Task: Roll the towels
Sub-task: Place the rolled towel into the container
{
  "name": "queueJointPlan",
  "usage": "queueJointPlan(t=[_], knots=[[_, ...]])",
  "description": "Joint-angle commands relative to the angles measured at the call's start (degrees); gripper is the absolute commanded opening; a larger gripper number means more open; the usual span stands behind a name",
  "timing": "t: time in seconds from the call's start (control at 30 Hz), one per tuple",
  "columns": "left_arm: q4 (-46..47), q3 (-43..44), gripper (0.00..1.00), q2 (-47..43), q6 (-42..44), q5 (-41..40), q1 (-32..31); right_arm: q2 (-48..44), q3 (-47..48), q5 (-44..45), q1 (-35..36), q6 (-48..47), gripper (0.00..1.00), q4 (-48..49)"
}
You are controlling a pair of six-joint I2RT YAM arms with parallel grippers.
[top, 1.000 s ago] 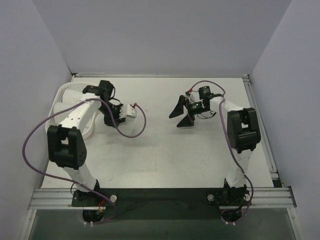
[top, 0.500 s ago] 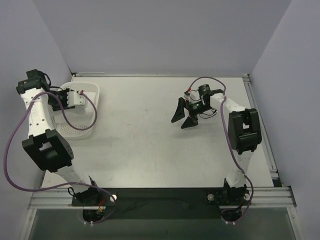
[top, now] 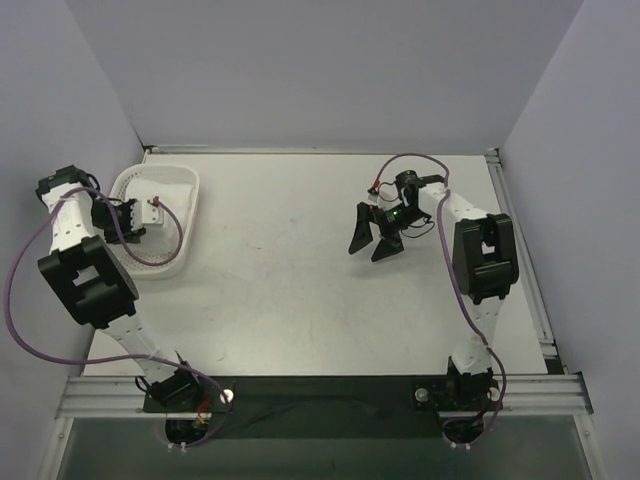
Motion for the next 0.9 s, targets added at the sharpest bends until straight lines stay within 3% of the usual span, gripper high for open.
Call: queueJointPlan(t=[0.0,0.43,0.87], knots=[[-7.75,-4.48,0.00,-1.94,20.27,-0.67,-0.14,1.15,1.08,1.46,0.43,-1.69,1.00,-3.69],[-2.90,-9.85,0.02,0.61,22.55,-7.44,-0.32,2.56,1.52,1.63,0.43,-2.21,1.00,-4.13],[-2.81,-4.76,0.11,9.39,28.09,-7.88,-1.02,2.30,0.55,4.18,0.34,-2.57,1.00,-4.74]])
